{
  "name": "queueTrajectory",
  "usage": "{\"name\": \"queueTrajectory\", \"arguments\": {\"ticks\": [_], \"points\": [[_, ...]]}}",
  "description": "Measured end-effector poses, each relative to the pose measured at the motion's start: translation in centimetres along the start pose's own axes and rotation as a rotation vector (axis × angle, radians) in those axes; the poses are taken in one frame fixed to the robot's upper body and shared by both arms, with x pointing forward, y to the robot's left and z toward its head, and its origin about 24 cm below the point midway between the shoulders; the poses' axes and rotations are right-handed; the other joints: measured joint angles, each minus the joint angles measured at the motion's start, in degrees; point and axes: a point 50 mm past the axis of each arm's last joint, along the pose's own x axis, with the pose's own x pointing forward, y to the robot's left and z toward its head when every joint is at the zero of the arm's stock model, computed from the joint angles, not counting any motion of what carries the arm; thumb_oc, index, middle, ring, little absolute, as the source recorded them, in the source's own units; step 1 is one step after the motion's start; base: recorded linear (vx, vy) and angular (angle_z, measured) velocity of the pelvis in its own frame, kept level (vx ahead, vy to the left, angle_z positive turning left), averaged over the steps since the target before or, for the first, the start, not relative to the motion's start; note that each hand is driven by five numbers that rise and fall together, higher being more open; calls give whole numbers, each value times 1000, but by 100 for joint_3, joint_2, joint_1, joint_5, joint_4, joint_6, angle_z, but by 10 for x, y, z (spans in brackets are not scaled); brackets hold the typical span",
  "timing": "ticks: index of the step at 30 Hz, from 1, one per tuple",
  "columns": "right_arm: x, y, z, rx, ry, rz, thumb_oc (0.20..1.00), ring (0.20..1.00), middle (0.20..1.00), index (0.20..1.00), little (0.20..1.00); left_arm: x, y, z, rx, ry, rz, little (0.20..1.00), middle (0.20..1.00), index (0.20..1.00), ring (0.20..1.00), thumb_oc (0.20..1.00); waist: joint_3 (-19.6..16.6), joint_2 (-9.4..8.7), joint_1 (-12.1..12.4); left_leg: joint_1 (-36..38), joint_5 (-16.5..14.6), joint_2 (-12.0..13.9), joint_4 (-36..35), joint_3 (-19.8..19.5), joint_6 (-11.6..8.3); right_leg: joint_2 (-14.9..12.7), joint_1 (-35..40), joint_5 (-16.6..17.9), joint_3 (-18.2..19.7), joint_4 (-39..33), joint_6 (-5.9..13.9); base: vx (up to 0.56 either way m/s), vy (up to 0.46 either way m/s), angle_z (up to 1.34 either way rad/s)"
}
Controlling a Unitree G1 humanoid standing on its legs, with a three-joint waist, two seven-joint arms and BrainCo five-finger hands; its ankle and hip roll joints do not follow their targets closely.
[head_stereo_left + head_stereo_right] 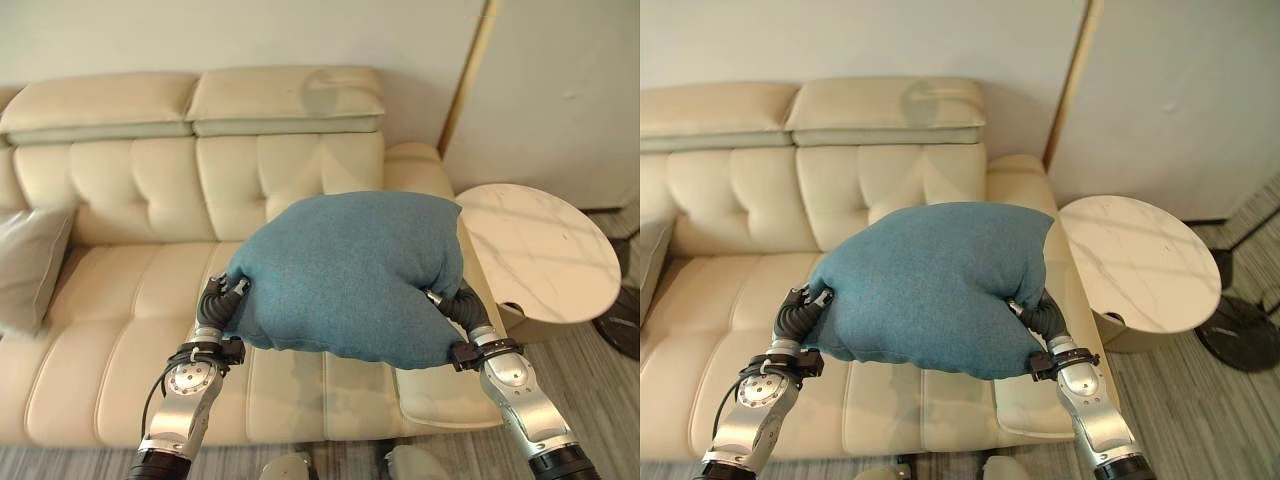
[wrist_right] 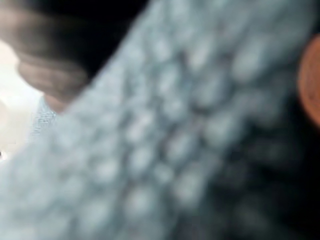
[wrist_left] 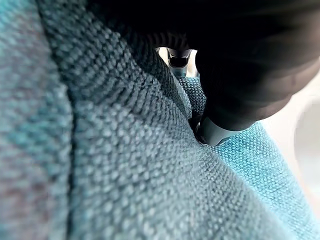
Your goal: Pick up all the scattered cushions and arrange them neatly on the sofa.
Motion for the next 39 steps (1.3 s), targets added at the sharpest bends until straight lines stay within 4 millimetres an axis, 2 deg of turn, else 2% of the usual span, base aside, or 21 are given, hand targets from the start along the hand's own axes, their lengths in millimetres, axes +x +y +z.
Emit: {"name": "queueTrajectory", "arguments": {"ticks": [2, 3, 4, 5, 6, 7, 8, 9, 10, 14, 16, 18, 21, 23, 26, 27, 31, 33, 34, 35, 39], "points": [[0, 1, -2, -11, 15, 11, 200, 200, 200, 200, 200, -1, 1, -3, -1, 14, 5, 200, 200, 200, 200, 200, -50, 81, 2, -27, 28, -29, 74, -219, 30, 6, -115, -195, -2, 343, 44, 14, 124, 23], [-1, 3, -3, -14, 25, 21, 200, 200, 200, 200, 200, -1, 1, -5, -2, 21, 9, 200, 200, 200, 200, 200, -95, 22, -41, -7, 23, -76, -64, -97, 32, -136, -202, -233, -35, 490, -10, 92, 191, 36], [-1, 3, -4, -17, 30, 21, 200, 200, 200, 200, 200, -1, 1, -4, 1, 20, 7, 200, 200, 200, 200, 200, -115, -11, -56, -9, -74, -39, -39, 217, 55, -286, -216, -235, -145, 464, -64, 111, 217, 32], [-1, 3, -4, -18, 31, 21, 200, 200, 200, 200, 200, -1, 1, -5, 2, 20, 7, 200, 200, 200, 200, 200, -118, -21, -73, -17, -69, -14, 44, 172, 106, -330, -213, -244, -141, 456, -69, 117, 218, 20], [-1, 3, -5, -19, 38, 20, 200, 200, 200, 200, 200, 0, 1, -6, 5, 27, 6, 200, 200, 200, 200, 200, -142, -31, -91, -27, -115, 136, 137, -24, 77, -447, -167, -197, -145, 379, 23, 109, 229, 15], [-1, 1, -5, -28, 39, 12, 200, 200, 200, 200, 200, 1, -1, -6, 5, 27, -1, 200, 200, 200, 200, 200, -161, -13, -134, 3, -91, 207, 55, -20, -2, -491, -138, -146, -185, 365, 172, 113, 207, 26], [-1, -1, -4, -41, 41, 8, 200, 200, 200, 200, 200, 1, -5, -7, 2, 31, -12, 200, 200, 200, 200, 200, -223, 105, -212, 71, 175, 350, -82, -30, 7, -482, -109, -123, -239, 320, 281, 108, 214, 27], [-1, -3, -5, -57, 44, 5, 200, 200, 200, 200, 200, 0, -8, -8, -2, 36, -17, 200, 200, 200, 200, 200, -242, 192, -236, 139, 209, 388, -185, -110, -251, -482, -66, -113, -277, 294, 329, 76, 171, 8], [-1, -1, -7, -54, 55, 1, 200, 200, 200, 200, 200, 0, -7, -11, 9, 48, -12, 200, 200, 200, 200, 200, -244, 154, -237, 413, 237, 207, -455, -89, -252, -625, 156, 55, -163, -40, 532, 43, 164, -16], [5, 14, -2, -6, 28, 10, 200, 200, 200, 200, 200, 8, 8, 1, 83, 12, 9, 200, 200, 200, 200, 200, -251, 38, -173, 501, 189, -99, -586, 114, -159, -892, 426, 533, 30, -931, 851, -54, 125, -23], [15, 21, 5, 11, -1, 7, 200, 200, 200, 200, 200, 15, 15, 9, 111, -15, 30, 200, 200, 200, 200, 200, -243, 8, -137, 448, 217, -174, -671, 222, -90, -952, 430, 770, 97, -1292, 925, -177, 102, -29], [25, 22, 15, 8, -34, -4, 200, 200, 200, 200, 200, 24, 12, 19, 112, -51, 41, 200, 200, 200, 200, 200, -239, -17, -114, 273, 252, -199, -661, 287, -40, -971, 293, 867, 193, -1411, 957, -138, 61, -18], [47, 24, 44, -7, -133, -28, 200, 200, 200, 200, 200, 45, 9, 40, 124, -120, 63, 200, 200, 200, 200, 200, -213, 20, -99, -177, 386, -207, -676, 369, 31, -935, -123, 1167, 327, -1595, 959, -135, 39, -20], [72, 23, 83, -14, -247, -87, 200, 200, 200, 200, 200, 74, 2, 71, 135, -201, 96, 200, 200, 200, 200, 200, -134, 46, -86, -598, 537, -166, -635, 419, 71, -915, -520, 1386, 344, -1663, 958, -212, 22, -16], [102, 16, 150, -23, -430, -171, 200, 200, 200, 200, 200, 112, -1, 129, 208, -324, 143, 200, 200, 200, 200, 200, -21, 73, -107, -1139, 752, -129, -781, 433, -2, -874, -1031, 1653, 357, -1901, 1037, -80, -22, -4], [110, 13, 182, -36, -515, -236, 200, 200, 200, 200, 200, 122, -3, 161, 212, -397, 181, 200, 200, 200, 200, 200, 138, 93, -110, -1297, 816, -115, -781, 416, -27, -869, -1183, 1730, 338, -1911, 1039, -63, -41, 4], [122, 2, 242, -154, -673, -394, 200, 200, 200, 200, 200, 135, -3, 228, 224, -559, 277, 200, 200, 200, 200, 200, 217, 128, -46, -1846, 929, -78, -781, 258, -113, -790, -1685, 1810, 303, -1915, 990, -12, -42, 6], [122, -2, 255, -172, -718, -436, 200, 200, 200, 200, 200, 133, -2, 240, 204, -606, 305, 200, 200, 200, 200, 200, 272, 136, -15, -2019, 1034, -48, -781, 191, -23, -745, -1815, 1878, 242, -1919, 901, 3, -61, 9], [124, -2, 257, -196, -719, -447, 558, 558, 558, 558, 558, 134, -2, 241, 211, -610, 307, 555, 555, 555, 555, 555, 291, 150, -13, -2077, 1034, -23, -780, 159, -23, -723, -1858, 1876, 198, -1919, 901, -3, -68, 9], [126, -7, 259, -219, -716, -465, 1000, 1000, 1000, 1000, 1000, 135, -1, 242, 218, -610, 312, 1000, 1000, 1000, 1000, 1000, 307, 142, 10, -2143, 1035, 1, -780, 153, -23, -698, -1918, 1862, 177, -1919, 881, -11, -92, 8], [143, -28, 249, -381, -583, -478, 1000, 1000, 1000, 1000, 1000, 146, 11, 252, 368, -555, 336, 1000, 1000, 1000, 1000, 1000, 331, 152, 107, -2869, 1130, 123, -777, -90, -113, -562, -2518, 1862, -11, -1913, 862, -3, -57, 14]]}}
